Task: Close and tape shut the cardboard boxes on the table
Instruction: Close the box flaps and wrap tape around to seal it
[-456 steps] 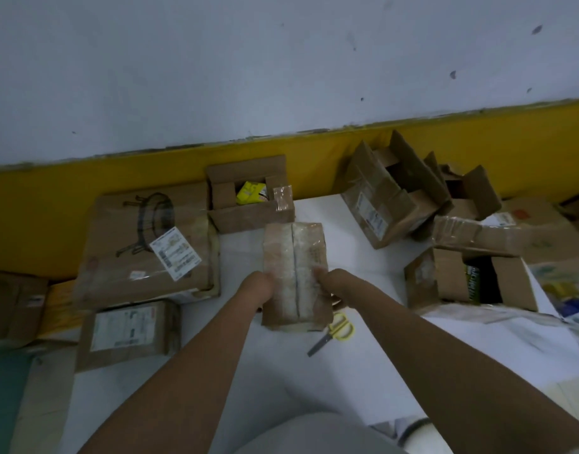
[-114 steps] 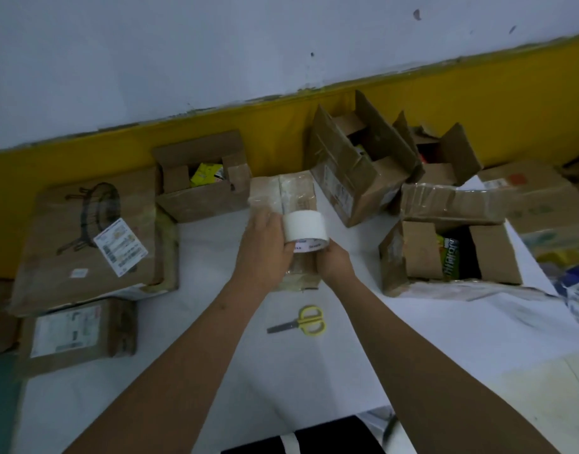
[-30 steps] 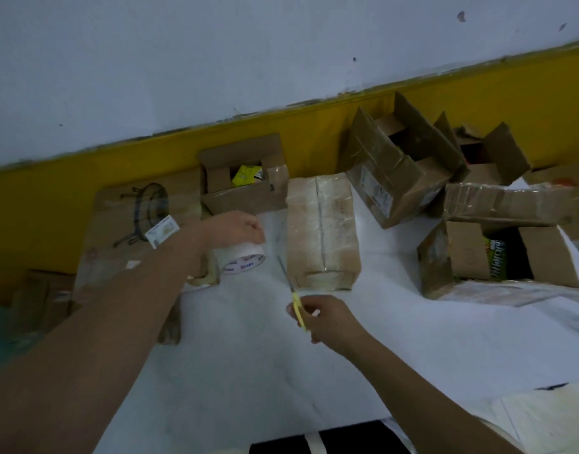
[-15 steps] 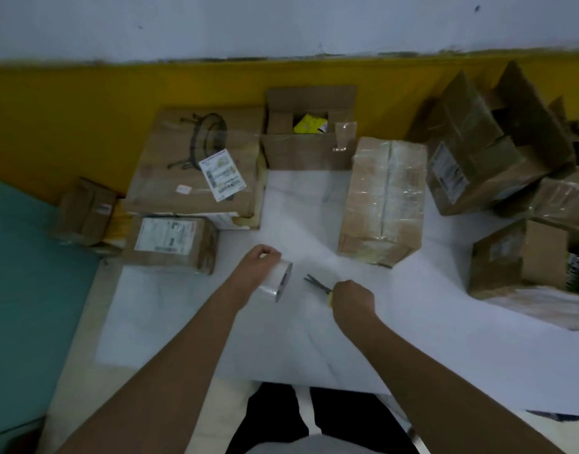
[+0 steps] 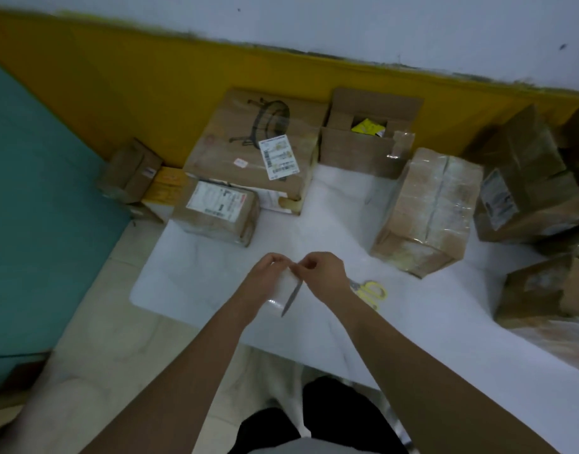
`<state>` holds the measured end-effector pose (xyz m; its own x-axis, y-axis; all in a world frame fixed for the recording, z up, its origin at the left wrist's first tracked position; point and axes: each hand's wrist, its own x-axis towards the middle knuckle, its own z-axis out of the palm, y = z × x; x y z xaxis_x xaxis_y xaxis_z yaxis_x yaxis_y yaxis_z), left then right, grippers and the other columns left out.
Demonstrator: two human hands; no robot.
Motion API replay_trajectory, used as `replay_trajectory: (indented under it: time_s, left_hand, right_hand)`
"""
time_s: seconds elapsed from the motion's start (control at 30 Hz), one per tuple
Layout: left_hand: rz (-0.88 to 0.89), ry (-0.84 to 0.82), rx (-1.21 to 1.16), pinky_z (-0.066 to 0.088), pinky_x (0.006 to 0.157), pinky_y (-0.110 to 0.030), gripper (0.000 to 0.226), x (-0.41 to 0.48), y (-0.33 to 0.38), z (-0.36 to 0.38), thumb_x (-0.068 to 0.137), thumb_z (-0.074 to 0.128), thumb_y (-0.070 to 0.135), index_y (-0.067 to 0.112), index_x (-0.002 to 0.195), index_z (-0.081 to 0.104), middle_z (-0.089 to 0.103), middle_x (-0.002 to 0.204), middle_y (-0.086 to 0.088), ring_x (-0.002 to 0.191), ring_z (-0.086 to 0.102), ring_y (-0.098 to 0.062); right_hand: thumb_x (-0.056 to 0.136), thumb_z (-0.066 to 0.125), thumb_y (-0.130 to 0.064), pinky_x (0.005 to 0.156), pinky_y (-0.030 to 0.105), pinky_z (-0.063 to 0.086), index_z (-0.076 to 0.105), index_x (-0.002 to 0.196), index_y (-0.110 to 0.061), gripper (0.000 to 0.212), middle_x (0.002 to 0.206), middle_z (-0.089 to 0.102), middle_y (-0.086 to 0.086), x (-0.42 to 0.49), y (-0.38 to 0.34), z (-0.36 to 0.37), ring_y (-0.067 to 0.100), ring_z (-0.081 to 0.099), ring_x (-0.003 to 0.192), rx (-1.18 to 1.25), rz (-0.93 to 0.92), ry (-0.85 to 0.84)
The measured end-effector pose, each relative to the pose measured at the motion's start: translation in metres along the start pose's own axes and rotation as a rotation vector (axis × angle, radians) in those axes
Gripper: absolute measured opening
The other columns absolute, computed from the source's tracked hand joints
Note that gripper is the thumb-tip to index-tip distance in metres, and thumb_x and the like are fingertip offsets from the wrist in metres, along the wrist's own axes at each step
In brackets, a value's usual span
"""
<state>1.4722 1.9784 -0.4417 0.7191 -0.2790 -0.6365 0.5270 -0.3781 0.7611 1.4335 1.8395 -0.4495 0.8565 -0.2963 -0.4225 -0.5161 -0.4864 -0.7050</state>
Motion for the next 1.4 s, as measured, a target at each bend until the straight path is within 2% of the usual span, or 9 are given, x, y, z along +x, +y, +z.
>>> replay_trajectory:
  time_s: [0.17,0.27,0.4,0.67,0.83,0.93,1.0,1.13,1.4]
  left_hand:
    - [-0.054,-0.003,0.1,0.045,0.074,-0.025,0.034,-0.031,-0.042,-0.052,0.096,0.053,0.022,0.032,0.128,0.052,0.063,0.104,0.0,0.089,0.06,-0.014]
    - [0.083,0.002,0.268,0.042,0.072,-0.017,0.05,-0.055,-0.078,-0.076,0.1,0.05,0.03,0.036,0.147,0.034,0.058,0.088,0.004,0.083,0.058,-0.008]
    - [0.093,0.159,0.443,0.051,0.084,-0.039,0.064,-0.071,-0.149,-0.087,0.095,0.049,0.054,0.038,0.153,0.025,0.066,0.1,-0.019,0.1,0.064,-0.034]
    - [0.082,0.405,0.539,0.047,0.062,-0.03,0.071,-0.037,-0.201,-0.048,0.097,0.039,0.058,0.043,0.153,-0.001,0.059,0.071,-0.006,0.067,0.062,-0.02]
    - [0.081,0.367,0.491,0.04,0.058,-0.014,0.073,-0.018,-0.215,-0.039,0.098,0.044,0.053,0.039,0.156,0.002,0.062,0.099,-0.012,0.073,0.057,-0.014]
    - [0.106,0.58,0.898,0.047,0.086,-0.036,0.079,-0.012,-0.213,-0.044,0.089,0.054,0.061,0.027,0.154,0.024,0.051,0.119,-0.013,0.102,0.053,-0.029]
    - [0.321,0.645,1.066,0.048,0.093,-0.043,0.077,-0.011,-0.206,-0.041,0.08,0.07,0.05,0.016,0.144,0.046,0.056,0.118,-0.013,0.105,0.056,-0.032]
    - [0.75,0.276,1.244,0.037,0.113,-0.042,0.071,0.0,-0.211,-0.028,0.091,0.061,0.041,0.002,0.146,0.041,0.039,0.153,-0.015,0.14,0.04,-0.028]
    - [0.511,0.004,1.358,0.019,0.117,-0.041,0.088,-0.002,-0.189,-0.025,0.097,0.016,0.067,-0.002,0.149,0.033,0.024,0.159,-0.016,0.146,0.028,-0.029]
  right_hand:
    - [0.096,0.06,-0.032,0.053,0.016,0.034,0.054,0.073,-0.018,0.027,0.065,0.052,-0.008,-0.027,-0.016,0.062,0.008,0.05,0.061,-0.143,-0.031,-0.033]
    - [0.098,0.057,-0.03,0.052,0.018,0.033,0.049,0.071,-0.018,0.031,0.065,0.051,-0.006,-0.045,-0.02,0.1,0.006,0.048,0.058,-0.18,-0.027,-0.048]
    - [0.099,0.056,-0.032,0.05,0.017,0.031,0.054,0.072,-0.012,0.033,0.065,0.052,-0.004,-0.055,-0.012,0.132,0.001,0.046,0.057,-0.19,-0.039,-0.046]
    - [0.095,0.06,-0.039,0.06,0.027,0.045,0.065,0.074,-0.013,0.034,0.079,0.063,0.003,-0.018,0.042,0.166,0.02,0.061,0.074,-0.345,-0.106,0.069]
    - [0.093,0.061,-0.038,0.063,0.037,0.047,0.064,0.088,-0.007,0.031,0.104,0.055,0.012,-0.01,0.062,0.181,0.029,0.055,0.082,-0.804,-0.432,0.231]
    - [0.091,0.061,-0.046,0.071,0.04,0.045,0.058,0.112,-0.007,0.044,0.123,0.053,0.015,-0.015,0.068,0.184,0.031,0.053,0.089,-0.872,-0.372,0.337]
    - [0.087,0.058,-0.06,0.08,0.043,0.044,0.046,0.134,-0.006,0.072,0.135,0.047,0.017,-0.014,0.066,0.179,0.034,0.05,0.1,-0.815,-0.192,0.349]
    - [0.091,0.056,-0.053,0.093,0.044,0.04,0.029,0.149,-0.006,0.08,0.142,0.04,0.017,-0.011,0.064,0.153,0.036,0.047,0.113,-0.768,-0.16,0.268]
    - [0.099,0.047,-0.04,0.105,0.045,0.041,0.028,0.152,-0.006,0.065,0.146,0.042,0.016,-0.054,0.093,0.049,0.035,0.043,0.131,-0.635,-0.098,0.368]
